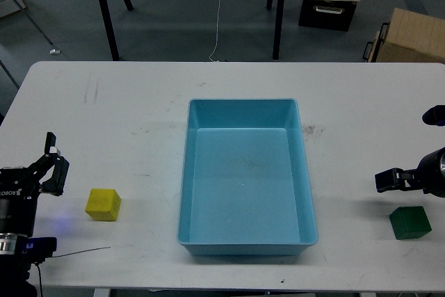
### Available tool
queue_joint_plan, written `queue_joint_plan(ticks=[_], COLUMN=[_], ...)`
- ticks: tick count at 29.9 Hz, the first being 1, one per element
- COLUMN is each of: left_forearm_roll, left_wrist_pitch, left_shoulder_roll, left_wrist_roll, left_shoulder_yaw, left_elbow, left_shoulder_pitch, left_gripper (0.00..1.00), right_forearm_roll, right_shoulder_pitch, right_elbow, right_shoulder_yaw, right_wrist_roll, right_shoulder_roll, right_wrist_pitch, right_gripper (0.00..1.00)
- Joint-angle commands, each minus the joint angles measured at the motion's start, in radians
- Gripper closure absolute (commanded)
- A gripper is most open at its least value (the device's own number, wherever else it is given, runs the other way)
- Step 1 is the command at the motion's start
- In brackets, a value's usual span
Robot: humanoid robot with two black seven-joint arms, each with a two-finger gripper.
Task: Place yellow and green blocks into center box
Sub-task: 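Lower the right gripper onto the green cube and close it, then lift the green cube and carry it over the blue bin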
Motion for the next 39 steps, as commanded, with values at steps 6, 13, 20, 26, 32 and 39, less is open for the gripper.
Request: queue_joint_plan(ticks=[6,13,20,26,32,39], left_forearm_roll=[0.000,0.000,0.000,0.001,0.001,0.001], left_wrist_pitch=[0.000,0.000,0.000,0.000,0.000,0.000], left_shoulder_roll=[-0.008,-0.028,-0.031,-0.030,-0.033,-0.039], left_wrist_roll=[-0.003,-0.003,-0.003,-0.003,-0.002,-0.003], left_shoulder_yaw=[0.000,0.000,0.002,0.002,0.002,0.021], left_elbow=[-0.001,-0.001,-0.001,-0.002,-0.005,-0.007], left_shoulder_pitch=[0.008,0.011,0.026,0.035,0.035,0.032], left_gripper=[0.00,0.00,0.00,0.00,0.00,0.00], right_forearm_roll=[-0.081,-0.085,-0.085,-0.084,-0.065,0.140], right_shoulder_pitch=[0.006,-0.002,-0.002,-0.004,0.019,0.387], right_elbow=[0.003,0.049,0.083,0.097,0.150,0.143], right_shoulder_yaw=[-0.066,-0.106,-0.112,-0.114,-0.100,-0.058], right_wrist_roll=[-0.001,-0.001,-0.001,-0.001,-0.001,0.010], right_shoulder_roll=[0.044,0.050,0.018,-0.005,-0.091,0.050], right_wrist_pitch=[0.006,0.004,0.004,-0.064,-0.097,-0.100], right_gripper=[0.00,0.00,0.36,1.00,1.00,1.00])
